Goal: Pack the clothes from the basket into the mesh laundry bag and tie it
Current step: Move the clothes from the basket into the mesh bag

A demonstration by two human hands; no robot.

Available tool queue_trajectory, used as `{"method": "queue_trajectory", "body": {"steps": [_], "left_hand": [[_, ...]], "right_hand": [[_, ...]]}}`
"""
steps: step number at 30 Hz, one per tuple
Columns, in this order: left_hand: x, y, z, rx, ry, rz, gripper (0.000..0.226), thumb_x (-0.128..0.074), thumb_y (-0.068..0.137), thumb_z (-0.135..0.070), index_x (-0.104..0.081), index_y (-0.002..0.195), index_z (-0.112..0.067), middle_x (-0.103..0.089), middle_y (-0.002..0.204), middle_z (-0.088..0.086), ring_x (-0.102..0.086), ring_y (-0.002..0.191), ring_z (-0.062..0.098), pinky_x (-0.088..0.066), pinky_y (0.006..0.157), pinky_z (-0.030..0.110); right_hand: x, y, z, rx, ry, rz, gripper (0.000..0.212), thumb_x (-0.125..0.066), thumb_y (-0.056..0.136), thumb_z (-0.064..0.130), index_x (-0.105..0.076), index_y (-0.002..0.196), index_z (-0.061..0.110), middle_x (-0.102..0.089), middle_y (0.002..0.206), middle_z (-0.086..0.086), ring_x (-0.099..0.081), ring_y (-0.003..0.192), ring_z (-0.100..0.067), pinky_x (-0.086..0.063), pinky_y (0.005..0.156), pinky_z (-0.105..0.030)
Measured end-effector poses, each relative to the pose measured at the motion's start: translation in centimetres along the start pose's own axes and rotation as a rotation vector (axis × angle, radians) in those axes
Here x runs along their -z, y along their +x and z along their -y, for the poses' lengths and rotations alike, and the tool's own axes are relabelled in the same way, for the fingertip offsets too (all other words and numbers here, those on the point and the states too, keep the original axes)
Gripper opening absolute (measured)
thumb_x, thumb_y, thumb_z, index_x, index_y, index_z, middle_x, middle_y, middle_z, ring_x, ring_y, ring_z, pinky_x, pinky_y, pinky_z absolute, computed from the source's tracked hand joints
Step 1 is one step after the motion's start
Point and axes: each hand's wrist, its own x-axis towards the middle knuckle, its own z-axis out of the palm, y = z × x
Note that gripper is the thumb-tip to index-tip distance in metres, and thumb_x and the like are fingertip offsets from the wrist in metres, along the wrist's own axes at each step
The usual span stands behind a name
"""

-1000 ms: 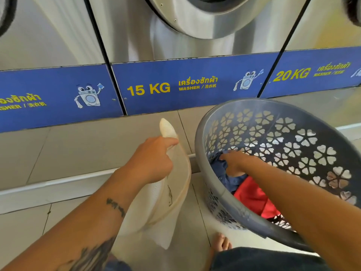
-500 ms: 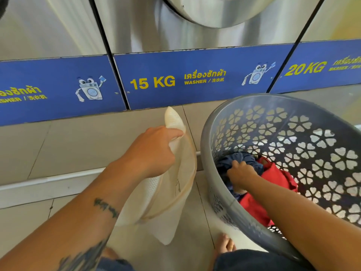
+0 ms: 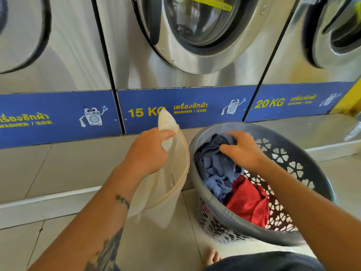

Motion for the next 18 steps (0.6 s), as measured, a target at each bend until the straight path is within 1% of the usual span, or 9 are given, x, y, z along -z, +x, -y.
{"method": "queue_trajectory", "body": {"steps": [4,7,9,11,12,14,16,17,18], "left_hand": [[0.0,-0.7,-0.2,0.041,-0.040,0.003,0.064,-0.042,0.085,0.005,-0.055,0.137,-0.031,-0.053,0.141,0.004,-0.051,0.123,0.027,-0.045,0.101,0.043],[0.1,-1.3,-0.1,0.044,-0.063,-0.010,0.059,-0.042,0.088,0.005,-0.055,0.136,-0.028,-0.053,0.140,0.006,-0.050,0.123,0.028,-0.044,0.102,0.043],[0.1,-1.5,0.0,0.035,-0.091,-0.023,0.058,-0.043,0.087,0.005,-0.057,0.134,-0.026,-0.054,0.139,0.008,-0.050,0.122,0.030,-0.044,0.101,0.044],[0.3,-1.5,0.2,0.042,-0.143,-0.052,0.058,-0.044,0.084,0.007,-0.060,0.131,-0.023,-0.057,0.136,0.008,-0.051,0.122,0.030,-0.044,0.101,0.042],[0.4,-1.4,0.4,0.045,-0.166,-0.073,0.057,-0.045,0.083,0.008,-0.062,0.129,-0.021,-0.059,0.135,0.008,-0.052,0.122,0.029,-0.044,0.100,0.038],[0.7,-1.3,0.6,0.042,-0.185,-0.109,0.051,-0.046,0.086,0.006,-0.065,0.125,-0.022,-0.062,0.131,0.005,-0.054,0.122,0.026,-0.040,0.096,0.029],[0.9,-1.1,0.7,0.037,-0.182,-0.131,0.047,-0.043,0.090,0.002,-0.067,0.122,-0.024,-0.064,0.128,0.003,-0.055,0.119,0.023,-0.037,0.091,0.024],[1.1,-1.0,0.8,0.044,-0.185,-0.134,0.047,-0.042,0.091,0.001,-0.068,0.120,-0.025,-0.064,0.128,0.003,-0.055,0.117,0.023,-0.037,0.089,0.023],[1.2,-1.0,0.9,0.053,-0.189,-0.131,0.048,-0.040,0.092,0.001,-0.069,0.120,-0.026,-0.063,0.128,0.003,-0.056,0.116,0.022,-0.037,0.088,0.023]], "right_hand": [[-0.4,-3.0,2.9,-0.008,0.281,-0.173,0.029,-0.063,0.078,0.017,-0.053,0.081,-0.010,-0.053,0.065,-0.009,-0.048,0.061,-0.015,-0.042,0.057,-0.034],[-2.2,-4.3,4.4,-0.037,0.514,-0.257,0.029,-0.066,0.081,0.014,-0.046,0.069,-0.003,-0.046,0.060,-0.007,-0.043,0.060,-0.016,-0.039,0.057,-0.038],[-3.4,-4.7,5.1,-0.058,0.567,-0.281,0.030,-0.068,0.085,0.011,-0.046,0.068,-0.002,-0.048,0.059,-0.010,-0.045,0.060,-0.015,-0.042,0.056,-0.039],[-4.8,-5.2,5.6,-0.027,0.510,-0.263,0.025,-0.070,0.085,0.014,-0.054,0.075,-0.003,-0.060,0.065,-0.018,-0.055,0.063,-0.017,-0.051,0.059,-0.045],[-5.7,-5.4,5.7,0.005,0.434,-0.241,0.020,-0.071,0.085,0.017,-0.060,0.080,0.002,-0.065,0.071,-0.015,-0.060,0.067,-0.018,-0.054,0.064,-0.047],[-7.2,-5.8,5.9,0.092,0.263,-0.166,0.015,-0.073,0.084,0.022,-0.062,0.092,0.013,-0.069,0.080,-0.005,-0.064,0.073,-0.016,-0.056,0.068,-0.038],[-8.2,-6.1,6.1,0.192,0.144,-0.033,0.030,-0.072,0.084,0.016,-0.054,0.108,0.020,-0.068,0.088,-0.004,-0.059,0.069,-0.010,-0.049,0.062,-0.021],[-8.5,-6.2,6.1,0.227,0.090,0.047,0.037,-0.070,0.084,0.014,-0.047,0.112,0.021,-0.066,0.090,-0.005,-0.058,0.069,-0.011,-0.049,0.061,-0.023],[-8.7,-6.3,6.3,0.253,0.022,0.110,0.040,-0.068,0.085,0.013,-0.041,0.113,0.021,-0.064,0.091,-0.006,-0.059,0.071,-0.015,-0.050,0.062,-0.032]]}}
